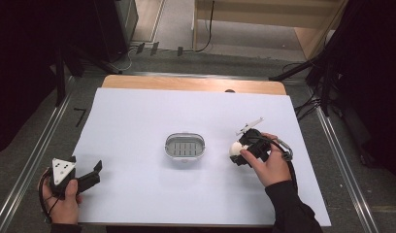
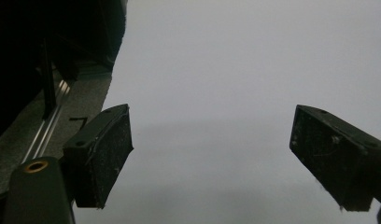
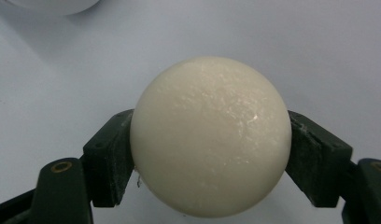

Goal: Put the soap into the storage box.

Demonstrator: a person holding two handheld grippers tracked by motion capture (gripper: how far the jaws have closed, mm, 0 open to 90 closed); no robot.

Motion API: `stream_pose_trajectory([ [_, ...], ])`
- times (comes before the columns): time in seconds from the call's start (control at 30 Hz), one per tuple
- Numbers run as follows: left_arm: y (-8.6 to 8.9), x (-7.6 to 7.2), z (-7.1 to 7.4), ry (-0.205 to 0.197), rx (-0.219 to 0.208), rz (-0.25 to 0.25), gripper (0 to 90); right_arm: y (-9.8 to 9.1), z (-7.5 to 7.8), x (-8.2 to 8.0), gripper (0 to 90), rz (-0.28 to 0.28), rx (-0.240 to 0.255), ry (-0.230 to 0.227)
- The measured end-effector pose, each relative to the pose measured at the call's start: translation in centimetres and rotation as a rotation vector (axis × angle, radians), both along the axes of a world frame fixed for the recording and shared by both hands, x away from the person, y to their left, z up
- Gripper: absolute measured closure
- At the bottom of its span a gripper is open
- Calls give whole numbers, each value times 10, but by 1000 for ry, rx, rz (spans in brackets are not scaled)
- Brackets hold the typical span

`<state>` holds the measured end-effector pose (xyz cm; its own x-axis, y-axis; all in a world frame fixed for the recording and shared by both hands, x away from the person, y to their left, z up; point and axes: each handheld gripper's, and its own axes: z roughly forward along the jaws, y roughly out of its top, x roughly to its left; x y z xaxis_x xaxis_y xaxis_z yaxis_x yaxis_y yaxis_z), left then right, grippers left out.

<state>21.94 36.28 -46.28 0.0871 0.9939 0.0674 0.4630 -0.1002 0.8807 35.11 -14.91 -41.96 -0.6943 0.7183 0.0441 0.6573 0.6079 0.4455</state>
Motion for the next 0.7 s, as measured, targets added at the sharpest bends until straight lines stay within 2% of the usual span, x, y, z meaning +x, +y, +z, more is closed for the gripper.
stream_pose_trajectory([
  [0.37, -1, 0, 0, 1, 10, 3, 137, 2, 3, -1, 251, 2, 9, -2],
  [0.7, 0, 0, 0, 2, 6, 0, 138, 12, 9, 1, 251, 18, 8, -2],
])
